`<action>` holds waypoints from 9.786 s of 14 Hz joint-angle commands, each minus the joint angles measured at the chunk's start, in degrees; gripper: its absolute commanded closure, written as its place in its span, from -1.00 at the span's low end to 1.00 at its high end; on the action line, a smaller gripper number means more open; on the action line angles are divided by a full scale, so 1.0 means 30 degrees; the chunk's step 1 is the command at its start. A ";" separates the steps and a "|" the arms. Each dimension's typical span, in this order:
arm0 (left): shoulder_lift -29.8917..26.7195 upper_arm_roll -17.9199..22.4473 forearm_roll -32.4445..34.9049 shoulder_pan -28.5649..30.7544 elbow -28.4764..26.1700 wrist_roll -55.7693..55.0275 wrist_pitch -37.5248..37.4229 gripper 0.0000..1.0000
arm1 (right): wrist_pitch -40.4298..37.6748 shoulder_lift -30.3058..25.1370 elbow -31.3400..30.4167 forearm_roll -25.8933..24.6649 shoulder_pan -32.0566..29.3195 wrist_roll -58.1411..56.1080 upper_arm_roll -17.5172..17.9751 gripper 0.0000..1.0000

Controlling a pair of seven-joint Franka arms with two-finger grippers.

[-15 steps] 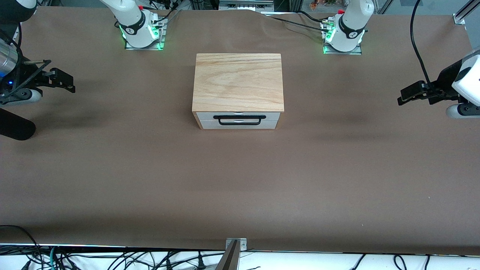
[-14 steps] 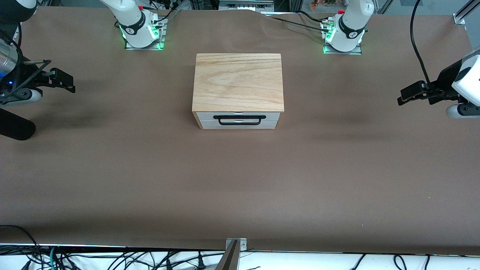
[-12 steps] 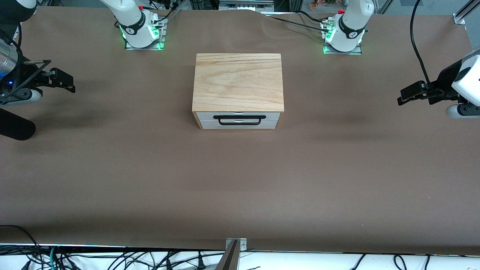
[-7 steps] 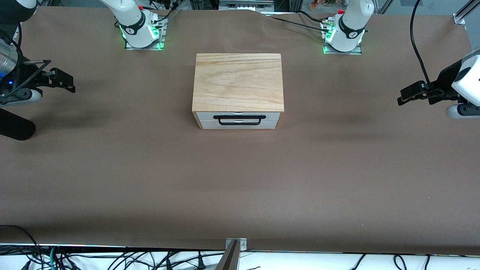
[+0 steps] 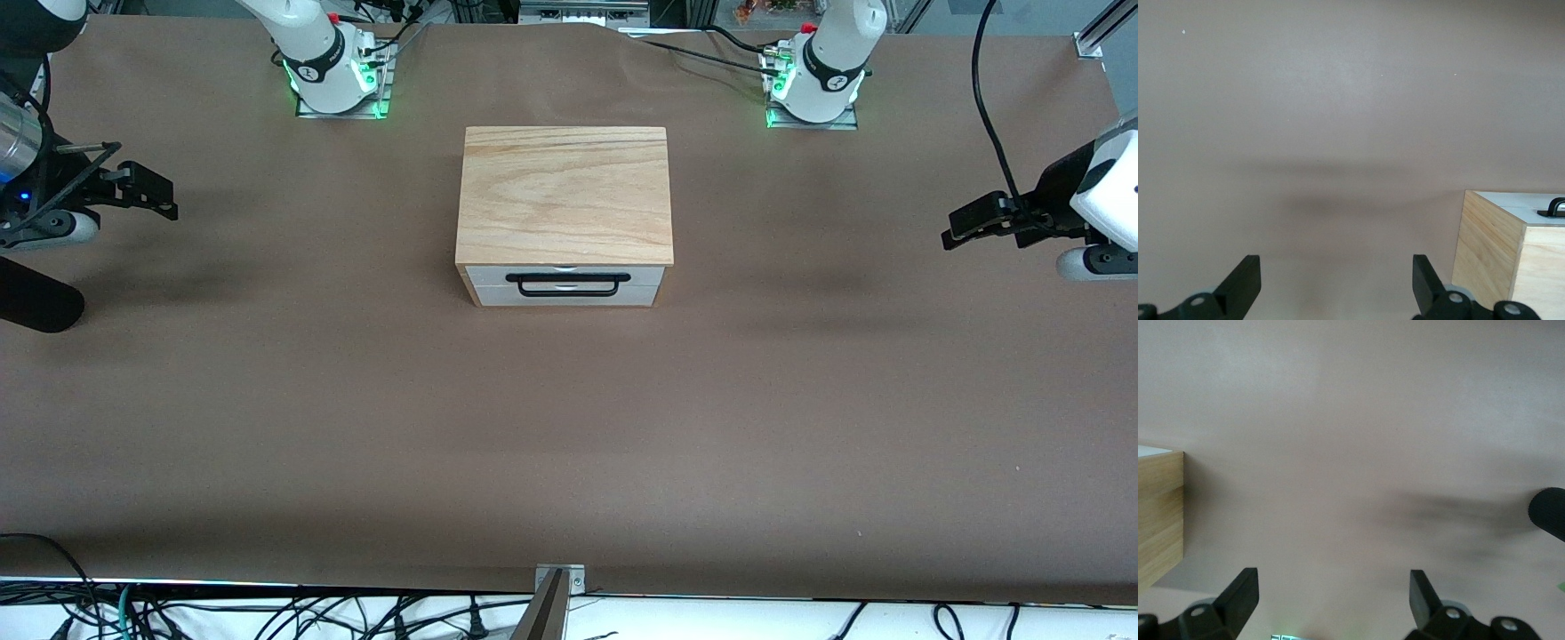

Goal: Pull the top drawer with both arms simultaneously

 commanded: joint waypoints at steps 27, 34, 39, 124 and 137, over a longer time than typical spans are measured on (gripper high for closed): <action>0.1651 -0.0371 0.0203 -0.1476 0.0148 0.0052 -0.0158 -1.00 | -0.0754 0.0397 0.0447 0.0060 0.0524 0.0142 0.0271 -1.00; 0.6542 -0.0371 -0.8077 -0.2388 0.0734 0.0169 0.0719 -1.00 | -0.0752 0.1799 0.0476 0.3244 0.0349 0.0025 0.0184 -1.00; 0.9032 -0.0898 -1.4578 -0.2829 0.0764 0.2181 0.3179 -1.00 | -0.0928 0.4813 0.0447 0.7866 0.0785 -0.0062 0.0330 -1.00; 1.6016 -0.1162 -2.0465 -0.2216 0.7502 0.7031 0.6644 -1.00 | 0.5400 1.3734 0.7507 1.5899 0.4977 -0.8713 -0.1194 -1.00; 0.8602 -0.1016 -0.1507 0.0247 0.6332 0.6702 0.3329 -1.00 | -0.1397 0.8573 0.8824 0.1380 0.4948 -0.5864 -0.4673 -1.00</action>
